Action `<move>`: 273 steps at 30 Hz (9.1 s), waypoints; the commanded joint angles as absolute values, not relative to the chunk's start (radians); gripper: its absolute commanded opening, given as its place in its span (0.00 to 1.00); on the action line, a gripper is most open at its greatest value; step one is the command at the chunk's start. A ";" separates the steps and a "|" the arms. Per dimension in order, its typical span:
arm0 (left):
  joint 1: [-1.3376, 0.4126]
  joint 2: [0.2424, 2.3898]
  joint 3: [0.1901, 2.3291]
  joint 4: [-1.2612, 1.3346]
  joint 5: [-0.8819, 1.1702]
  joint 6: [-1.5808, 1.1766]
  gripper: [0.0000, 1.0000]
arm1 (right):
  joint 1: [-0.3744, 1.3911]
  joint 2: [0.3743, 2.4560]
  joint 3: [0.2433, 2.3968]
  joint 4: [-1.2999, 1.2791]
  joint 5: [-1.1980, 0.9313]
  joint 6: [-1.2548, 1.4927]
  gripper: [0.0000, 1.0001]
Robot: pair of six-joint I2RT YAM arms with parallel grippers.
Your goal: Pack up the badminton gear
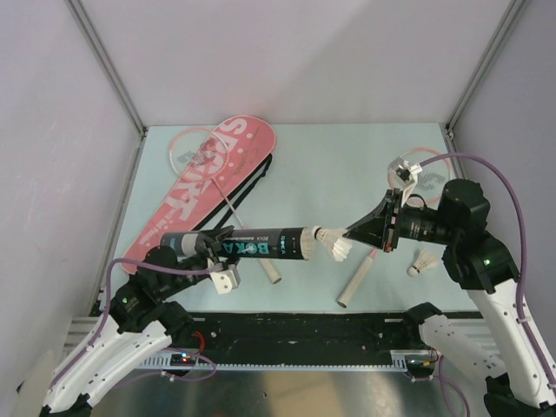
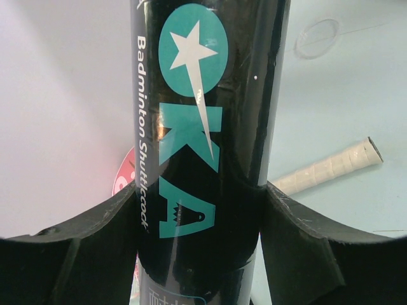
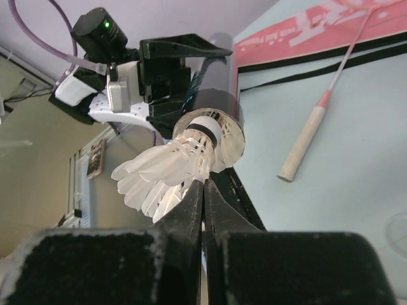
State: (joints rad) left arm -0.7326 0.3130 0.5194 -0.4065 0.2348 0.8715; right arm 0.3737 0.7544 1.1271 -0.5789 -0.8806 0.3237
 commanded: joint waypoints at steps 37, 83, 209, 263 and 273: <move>-0.732 0.349 0.579 -0.332 0.261 0.843 0.00 | 0.874 0.919 1.083 -0.426 -0.162 0.406 0.11; -0.733 0.384 0.582 -0.286 0.211 0.785 0.00 | 0.846 1.040 0.972 -0.210 -0.317 0.498 0.63; -0.792 0.556 0.719 -0.378 0.273 0.425 0.00 | 0.573 0.784 1.280 -0.415 -0.371 0.350 0.00; -0.791 0.487 0.637 -0.280 0.199 0.442 0.00 | 0.808 0.785 1.015 -0.202 -0.307 0.605 0.47; -0.792 0.455 0.615 -0.282 0.080 0.438 0.00 | 0.704 0.749 1.036 -0.440 -0.028 0.600 0.51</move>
